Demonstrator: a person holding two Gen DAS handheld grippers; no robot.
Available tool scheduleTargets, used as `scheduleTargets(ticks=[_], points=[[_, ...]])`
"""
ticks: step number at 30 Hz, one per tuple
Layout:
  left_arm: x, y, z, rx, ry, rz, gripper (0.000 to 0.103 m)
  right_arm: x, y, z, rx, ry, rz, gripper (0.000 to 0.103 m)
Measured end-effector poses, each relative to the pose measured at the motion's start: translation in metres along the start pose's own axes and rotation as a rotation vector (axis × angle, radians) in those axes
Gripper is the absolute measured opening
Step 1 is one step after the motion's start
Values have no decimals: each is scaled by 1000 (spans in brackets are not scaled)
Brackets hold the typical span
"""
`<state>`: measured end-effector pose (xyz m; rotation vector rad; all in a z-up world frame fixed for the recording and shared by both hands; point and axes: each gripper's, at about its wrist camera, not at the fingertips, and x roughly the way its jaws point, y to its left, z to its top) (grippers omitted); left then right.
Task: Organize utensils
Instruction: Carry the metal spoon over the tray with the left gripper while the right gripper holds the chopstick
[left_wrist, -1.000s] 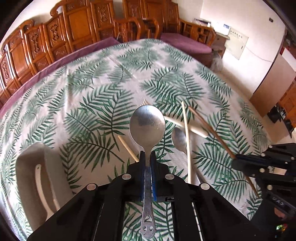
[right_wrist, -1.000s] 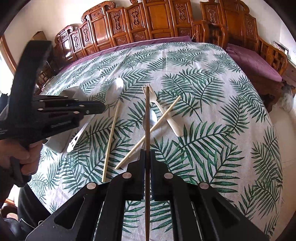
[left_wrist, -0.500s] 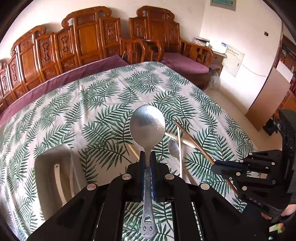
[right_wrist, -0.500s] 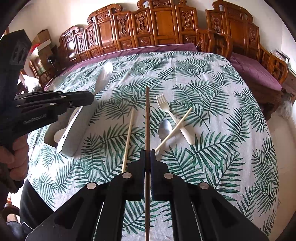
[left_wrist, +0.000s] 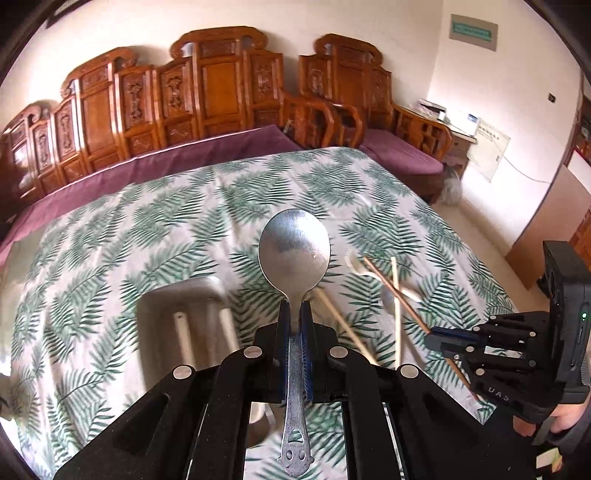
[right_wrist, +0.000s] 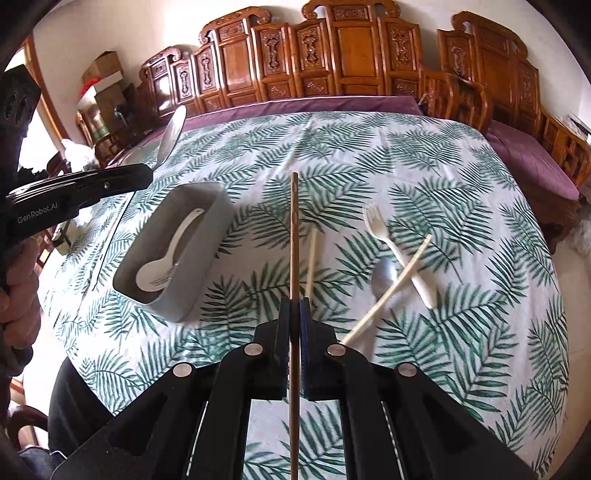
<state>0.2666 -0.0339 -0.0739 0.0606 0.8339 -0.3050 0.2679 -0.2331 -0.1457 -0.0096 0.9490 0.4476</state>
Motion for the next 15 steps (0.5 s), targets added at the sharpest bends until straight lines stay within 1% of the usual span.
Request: scheduleTargets(ticks=[9, 15], points=[[-5, 55, -17, -82, 11, 62, 5, 14, 31, 13, -41, 10, 25, 6], [4, 77, -27, -126, 31, 78, 5, 19, 46, 21, -68, 16, 35, 6]])
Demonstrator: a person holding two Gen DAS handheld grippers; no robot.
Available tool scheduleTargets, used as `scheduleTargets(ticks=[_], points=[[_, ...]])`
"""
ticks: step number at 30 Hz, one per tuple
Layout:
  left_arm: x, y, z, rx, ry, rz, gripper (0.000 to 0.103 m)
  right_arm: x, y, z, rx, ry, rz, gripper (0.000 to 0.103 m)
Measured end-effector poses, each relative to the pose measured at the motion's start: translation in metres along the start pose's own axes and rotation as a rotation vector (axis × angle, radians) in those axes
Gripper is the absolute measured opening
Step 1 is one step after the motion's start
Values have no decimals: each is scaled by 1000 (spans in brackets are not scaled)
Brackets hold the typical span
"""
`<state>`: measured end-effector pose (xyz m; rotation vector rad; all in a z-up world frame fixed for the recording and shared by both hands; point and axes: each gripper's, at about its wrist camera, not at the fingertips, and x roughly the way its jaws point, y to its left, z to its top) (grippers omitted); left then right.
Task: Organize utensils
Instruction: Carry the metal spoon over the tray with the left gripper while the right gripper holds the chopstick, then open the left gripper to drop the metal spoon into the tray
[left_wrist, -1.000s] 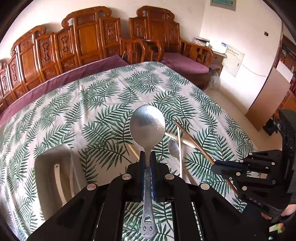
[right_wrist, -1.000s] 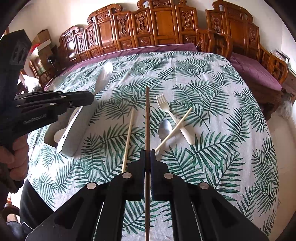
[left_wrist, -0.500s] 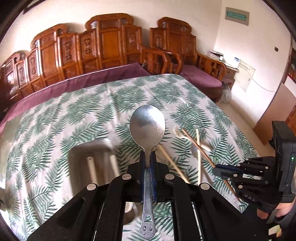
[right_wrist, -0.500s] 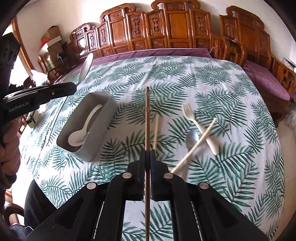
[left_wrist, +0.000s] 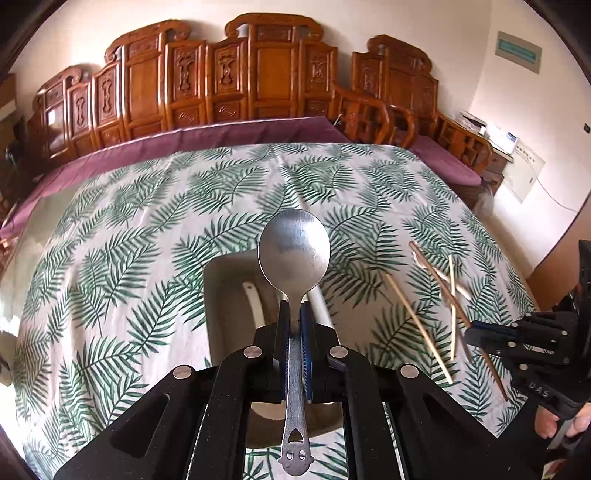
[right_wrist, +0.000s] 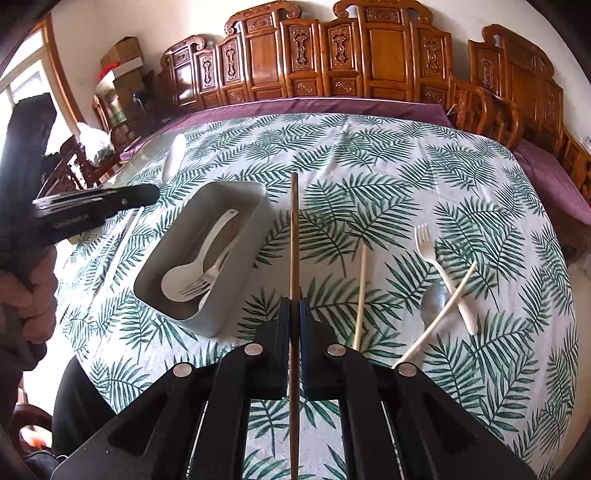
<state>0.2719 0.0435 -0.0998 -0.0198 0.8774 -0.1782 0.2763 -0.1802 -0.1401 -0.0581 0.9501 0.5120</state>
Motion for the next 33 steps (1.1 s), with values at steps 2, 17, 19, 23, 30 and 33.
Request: scheduleTargets(ticks=[2, 17, 19, 23, 30, 33], points=[[5, 5, -2, -14, 7, -1, 5, 1, 2, 2, -5, 2, 1, 6], [37, 18, 3, -83, 49, -37, 5, 11, 13, 9, -22, 15, 8, 6], [42, 16, 2, -74, 66, -38, 5, 13, 13, 11, -20, 18, 10, 6], [42, 19, -1, -72, 62, -32, 5, 18, 18, 15, -25, 18, 19, 6], [24, 29, -11, -62, 36, -3, 5, 29, 40, 27, -42, 17, 50, 6], [14, 36, -16, -64, 24, 12, 5, 38, 52, 34, -51, 18, 67, 6]])
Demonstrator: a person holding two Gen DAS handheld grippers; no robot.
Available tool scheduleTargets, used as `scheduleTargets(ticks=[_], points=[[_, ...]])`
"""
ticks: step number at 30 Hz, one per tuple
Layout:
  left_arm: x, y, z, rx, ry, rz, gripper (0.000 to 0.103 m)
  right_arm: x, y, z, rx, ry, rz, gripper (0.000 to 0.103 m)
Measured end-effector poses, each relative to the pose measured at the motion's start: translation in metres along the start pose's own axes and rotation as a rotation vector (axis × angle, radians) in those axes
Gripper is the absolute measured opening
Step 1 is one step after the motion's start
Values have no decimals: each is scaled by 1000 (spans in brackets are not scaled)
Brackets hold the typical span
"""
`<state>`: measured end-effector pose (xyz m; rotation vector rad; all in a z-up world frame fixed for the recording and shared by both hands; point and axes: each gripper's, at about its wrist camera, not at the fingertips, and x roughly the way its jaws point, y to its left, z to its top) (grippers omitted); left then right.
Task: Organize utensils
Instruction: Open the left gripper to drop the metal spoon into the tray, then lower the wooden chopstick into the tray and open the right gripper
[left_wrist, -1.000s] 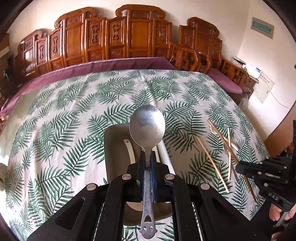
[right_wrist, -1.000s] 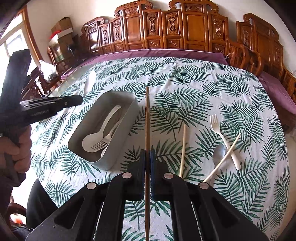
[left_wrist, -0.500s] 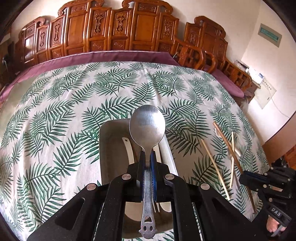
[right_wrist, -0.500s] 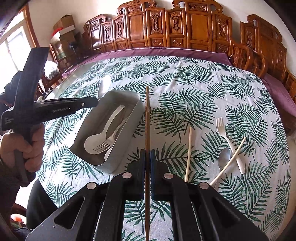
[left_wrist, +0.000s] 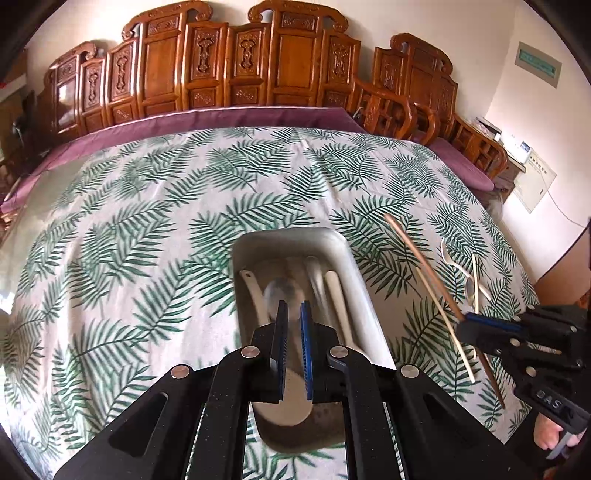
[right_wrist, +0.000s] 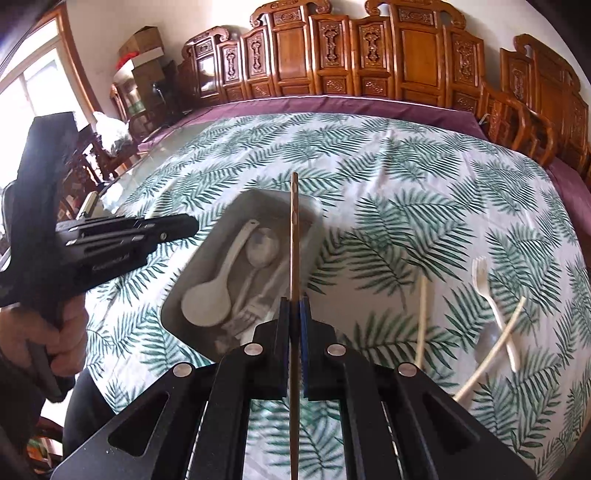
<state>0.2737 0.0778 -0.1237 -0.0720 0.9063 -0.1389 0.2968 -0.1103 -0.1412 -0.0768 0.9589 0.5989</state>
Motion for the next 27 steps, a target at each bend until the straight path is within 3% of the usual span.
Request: scheduleTargets(ticks=[10, 15, 23, 27], points=[[-28, 22, -13, -21, -31, 38, 5, 45, 29, 21, 33, 38, 64, 6], [-40, 30, -16, -31, -41, 55, 6, 64, 39, 32, 13, 48, 56, 6], [-48, 33, -20, -36, -49, 72, 7, 63, 39, 41, 0, 29, 50, 7], [-49, 29, -21, -34, -52, 73, 15, 51, 33, 37, 2, 12, 42, 7]])
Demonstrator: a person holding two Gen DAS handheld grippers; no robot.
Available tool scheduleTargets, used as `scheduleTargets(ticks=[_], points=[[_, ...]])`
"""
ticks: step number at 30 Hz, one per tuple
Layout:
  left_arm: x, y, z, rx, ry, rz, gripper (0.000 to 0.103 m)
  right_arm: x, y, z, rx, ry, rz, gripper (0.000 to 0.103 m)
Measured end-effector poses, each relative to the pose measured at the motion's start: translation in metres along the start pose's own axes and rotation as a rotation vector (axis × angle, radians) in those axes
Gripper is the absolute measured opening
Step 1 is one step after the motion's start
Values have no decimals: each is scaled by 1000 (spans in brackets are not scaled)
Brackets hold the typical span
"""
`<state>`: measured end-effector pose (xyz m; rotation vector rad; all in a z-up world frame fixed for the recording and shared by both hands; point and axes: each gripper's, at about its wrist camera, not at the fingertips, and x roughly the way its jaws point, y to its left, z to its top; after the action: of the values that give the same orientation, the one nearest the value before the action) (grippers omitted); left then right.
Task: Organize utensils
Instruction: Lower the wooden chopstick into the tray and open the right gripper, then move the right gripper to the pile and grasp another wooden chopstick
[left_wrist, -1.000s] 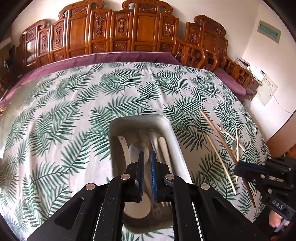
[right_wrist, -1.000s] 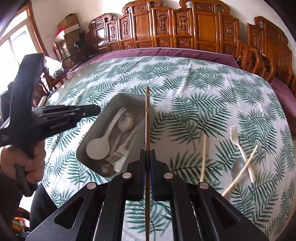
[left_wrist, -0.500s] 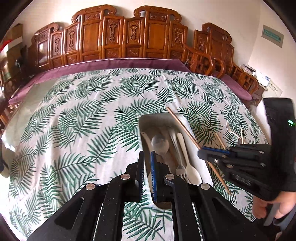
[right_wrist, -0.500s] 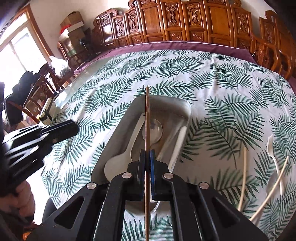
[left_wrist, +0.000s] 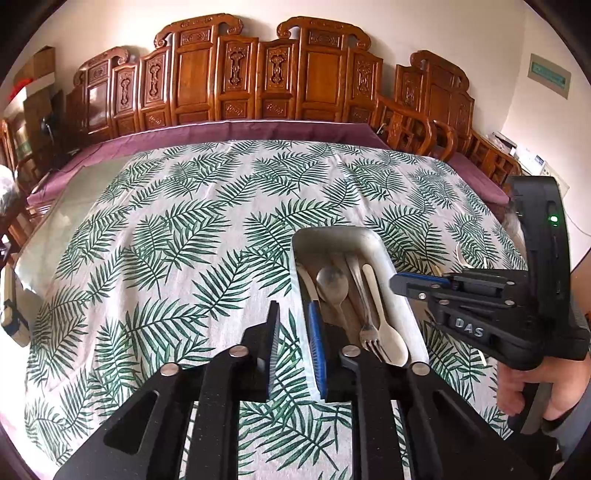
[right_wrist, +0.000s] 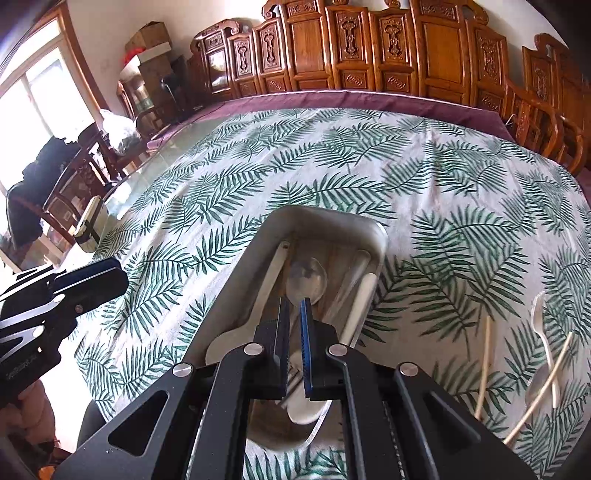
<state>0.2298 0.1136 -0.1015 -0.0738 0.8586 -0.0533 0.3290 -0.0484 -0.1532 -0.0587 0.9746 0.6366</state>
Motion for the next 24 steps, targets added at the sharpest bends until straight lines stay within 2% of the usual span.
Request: scheduleTargets(ticks=[2, 3, 4, 8, 10, 14, 15, 21, 24], points=[[-2, -3, 0, 5, -4, -2, 16, -11, -4, -6, -6, -13, -14, 7], [-3, -5, 0, 8, -7, -3, 21, -17, -7, -10, -9, -19, -23, 7], [-5, -9, 0, 12, -9, -5, 30, -23, -10, -14, -8, -24, -30, 7], [-11, -19, 2, 18, -24, -18, 47, -51, -29, -35, 9, -39, -59, 7], [-15, -27, 2, 25, -37, -28, 65, -64, -39, -45, 22, -48, -76, 7], [-16, -40, 1, 39, -40, -36, 76, -85, -59, -65, 56, -58, -105, 7], [-16, -44, 1, 44, -41, -34, 82, -91, -64, -71, 63, -62, -113, 7], [-16, -69, -2, 85, -41, -22, 90, -121, -91, -94, 112, -80, -142, 7], [-14, -80, -5, 100, -38, -23, 91, -129, -98, -103, 105, -81, -178, 7]])
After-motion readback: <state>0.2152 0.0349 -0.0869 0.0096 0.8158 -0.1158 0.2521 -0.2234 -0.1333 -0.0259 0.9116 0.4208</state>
